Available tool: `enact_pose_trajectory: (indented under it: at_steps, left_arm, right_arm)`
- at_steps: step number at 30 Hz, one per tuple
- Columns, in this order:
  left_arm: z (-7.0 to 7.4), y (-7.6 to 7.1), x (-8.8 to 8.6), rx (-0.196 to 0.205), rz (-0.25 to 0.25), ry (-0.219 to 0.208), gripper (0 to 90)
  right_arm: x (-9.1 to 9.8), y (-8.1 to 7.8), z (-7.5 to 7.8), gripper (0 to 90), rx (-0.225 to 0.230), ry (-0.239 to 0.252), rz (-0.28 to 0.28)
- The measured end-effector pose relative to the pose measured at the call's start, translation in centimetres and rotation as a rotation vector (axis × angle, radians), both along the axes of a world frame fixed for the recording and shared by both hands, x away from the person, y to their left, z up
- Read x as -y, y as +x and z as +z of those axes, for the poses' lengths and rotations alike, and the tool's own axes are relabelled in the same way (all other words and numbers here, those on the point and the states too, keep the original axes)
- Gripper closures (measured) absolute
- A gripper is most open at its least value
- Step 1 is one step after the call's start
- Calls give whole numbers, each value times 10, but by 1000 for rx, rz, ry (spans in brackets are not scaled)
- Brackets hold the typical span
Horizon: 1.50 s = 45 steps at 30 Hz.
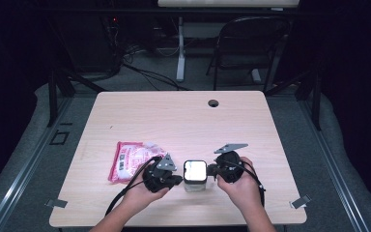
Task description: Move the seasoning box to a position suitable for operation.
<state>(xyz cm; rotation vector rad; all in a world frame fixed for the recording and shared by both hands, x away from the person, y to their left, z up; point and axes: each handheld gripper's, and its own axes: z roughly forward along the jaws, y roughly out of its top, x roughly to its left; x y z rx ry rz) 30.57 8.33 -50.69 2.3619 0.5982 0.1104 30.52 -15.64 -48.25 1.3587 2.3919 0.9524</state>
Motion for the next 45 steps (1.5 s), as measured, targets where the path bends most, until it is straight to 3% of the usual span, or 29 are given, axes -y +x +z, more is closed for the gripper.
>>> enact_pose_trajectory:
  at_steps: [27,35,41,45]
  left_arm:
    - [3,-2,4,19,-13,-32,843]
    - [6,-1,4,29,-13,-37,806]
    - [10,0,5,44,-8,-42,767]
    - [13,0,7,53,-3,-51,747]
  right_arm:
    - [2,-1,-2,853,-8,10,-8]
    - [-3,-6,0,747,-11,-13,10]
    - [-8,-17,6,636,-4,-9,59]
    - [-10,-23,9,607,6,-21,75]
